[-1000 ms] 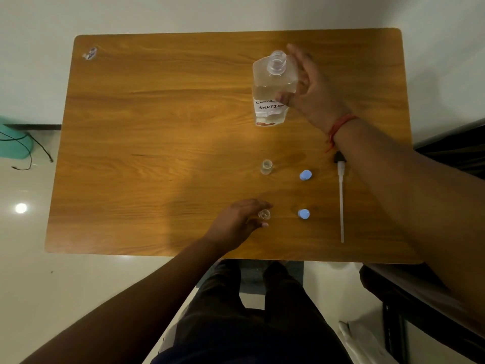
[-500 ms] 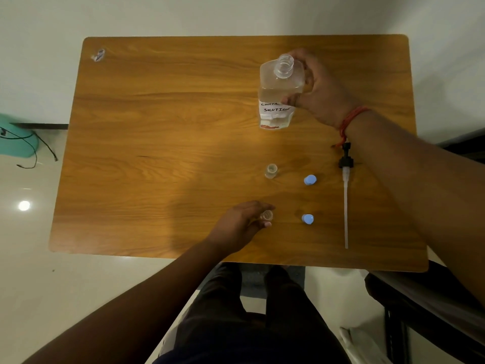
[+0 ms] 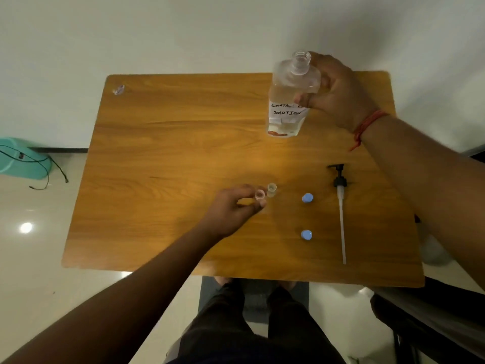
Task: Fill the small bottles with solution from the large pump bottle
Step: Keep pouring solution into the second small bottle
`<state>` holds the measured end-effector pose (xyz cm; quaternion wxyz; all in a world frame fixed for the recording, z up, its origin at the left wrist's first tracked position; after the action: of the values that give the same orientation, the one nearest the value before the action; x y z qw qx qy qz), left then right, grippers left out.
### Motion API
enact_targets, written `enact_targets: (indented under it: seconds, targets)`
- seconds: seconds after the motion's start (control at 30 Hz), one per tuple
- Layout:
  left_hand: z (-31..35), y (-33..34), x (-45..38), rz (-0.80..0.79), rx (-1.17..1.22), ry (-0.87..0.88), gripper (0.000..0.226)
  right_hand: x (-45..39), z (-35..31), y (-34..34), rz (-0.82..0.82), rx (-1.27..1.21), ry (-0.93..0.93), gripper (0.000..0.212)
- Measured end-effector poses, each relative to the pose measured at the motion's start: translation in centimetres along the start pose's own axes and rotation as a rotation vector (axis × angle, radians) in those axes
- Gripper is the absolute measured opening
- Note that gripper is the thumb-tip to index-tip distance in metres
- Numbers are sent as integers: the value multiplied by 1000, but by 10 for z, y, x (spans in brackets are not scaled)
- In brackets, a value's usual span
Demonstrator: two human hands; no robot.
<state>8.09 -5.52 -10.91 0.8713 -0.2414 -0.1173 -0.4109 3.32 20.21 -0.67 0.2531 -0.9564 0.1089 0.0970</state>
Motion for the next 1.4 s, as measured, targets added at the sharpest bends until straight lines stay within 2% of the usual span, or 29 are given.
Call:
enact_targets:
  seconds: [0.1,0.23,0.47,0.6,0.83,1.1,1.4]
  targets:
    - [41,-27,-10,27,91,3,9,-5,-31,-27,47,21,-24,75]
    - [117,-65,-17,13,209,-5,20,-15,-84,-72,117,25,-67,74]
    - [273,-134,-1,37,151,148,20,-40,-198,-145,181,-1,-136,65]
    - [373,-169,25,65,86,261,18,-52,-286,-193,226,-29,-199,57]
    - [497,-212,69,79,22,371,16,-68,-396,-246,213,-89,-247,41]
    - [587,-239,120,118,-23,468,19,-70,-484,-287,228,-74,-276,33]
    - [608,-239,135,124,-24,485,18,-68,-509,-289,211,-41,-292,26]
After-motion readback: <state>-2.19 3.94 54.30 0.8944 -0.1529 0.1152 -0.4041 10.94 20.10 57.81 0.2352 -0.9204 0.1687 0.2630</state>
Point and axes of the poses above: each hand's wrist, its own x-axis away from the middle knuckle, its own y-axis out of the palm, z = x × y, the point moved 10 cm from there along -x, towards the middle knuckle, and after that the axes turned 12 degrees about -y, right-handed, at the moved point
